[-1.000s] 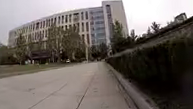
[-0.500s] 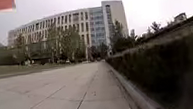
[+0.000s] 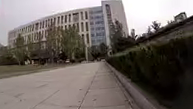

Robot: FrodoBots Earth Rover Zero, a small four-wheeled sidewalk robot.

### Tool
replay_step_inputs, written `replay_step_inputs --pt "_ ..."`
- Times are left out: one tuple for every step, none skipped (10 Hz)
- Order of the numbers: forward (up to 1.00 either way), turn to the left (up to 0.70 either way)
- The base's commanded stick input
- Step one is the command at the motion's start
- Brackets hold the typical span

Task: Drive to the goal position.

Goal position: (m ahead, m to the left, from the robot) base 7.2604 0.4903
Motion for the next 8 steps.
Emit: replay_step_inputs --pt "0.45 0.00" --pt "0.45 0.00" --pt "0.45 0.00" --pt "0.45 0.00" --pt "0.45 0.00" --pt "0.45 0.00" --pt "0.45 0.00" --pt "0.45 0.00"
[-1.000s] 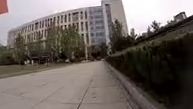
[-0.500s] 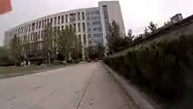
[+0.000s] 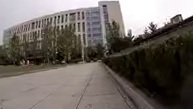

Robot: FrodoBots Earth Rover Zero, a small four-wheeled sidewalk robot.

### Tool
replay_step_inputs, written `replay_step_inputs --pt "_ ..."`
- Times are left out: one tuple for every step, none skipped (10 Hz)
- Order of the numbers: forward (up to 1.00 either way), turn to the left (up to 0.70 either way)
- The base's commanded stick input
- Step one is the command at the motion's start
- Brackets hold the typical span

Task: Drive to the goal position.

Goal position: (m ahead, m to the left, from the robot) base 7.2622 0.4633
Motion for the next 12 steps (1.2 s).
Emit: replay_step_inputs --pt "0.45 0.00" --pt "0.45 0.00" --pt "0.45 0.00" --pt "0.45 0.00" --pt "0.45 0.00" --pt "0.45 0.00" --pt "0.45 0.00" --pt "0.45 0.00" --pt "0.45 0.00" --pt "0.45 0.00" --pt "0.45 0.00" --pt "0.45 0.00"
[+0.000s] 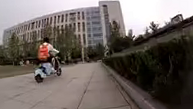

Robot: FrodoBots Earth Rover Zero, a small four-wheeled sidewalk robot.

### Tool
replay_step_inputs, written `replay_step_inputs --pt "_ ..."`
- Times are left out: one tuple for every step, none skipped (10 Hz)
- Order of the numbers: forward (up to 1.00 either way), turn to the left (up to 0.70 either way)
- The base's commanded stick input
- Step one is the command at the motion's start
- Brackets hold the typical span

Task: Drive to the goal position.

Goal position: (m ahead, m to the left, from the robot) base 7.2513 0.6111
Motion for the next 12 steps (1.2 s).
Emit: replay_step_inputs --pt "0.45 0.00" --pt "0.45 0.00" --pt "0.45 0.00" --pt "0.45 0.00" --pt "0.45 0.00" --pt "0.45 0.00" --pt "0.45 0.00" --pt "0.45 0.00" --pt "0.45 0.00" --pt "0.45 0.00" --pt "0.45 0.00" --pt "0.45 0.00"
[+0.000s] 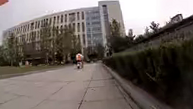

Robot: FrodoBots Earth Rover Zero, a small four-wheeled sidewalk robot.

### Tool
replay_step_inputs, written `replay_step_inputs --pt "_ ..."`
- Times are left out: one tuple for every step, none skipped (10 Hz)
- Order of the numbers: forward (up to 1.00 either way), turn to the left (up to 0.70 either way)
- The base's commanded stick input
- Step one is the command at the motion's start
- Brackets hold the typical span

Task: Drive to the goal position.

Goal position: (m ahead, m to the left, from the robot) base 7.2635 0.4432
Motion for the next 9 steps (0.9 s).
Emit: replay_step_inputs --pt "0.45 0.00" --pt "0.45 0.00" --pt "0.45 0.00" --pt "0.45 0.00" --pt "0.45 0.00" --pt "0.45 0.00" --pt "0.45 0.00" --pt "0.45 0.00" --pt "0.45 0.00"
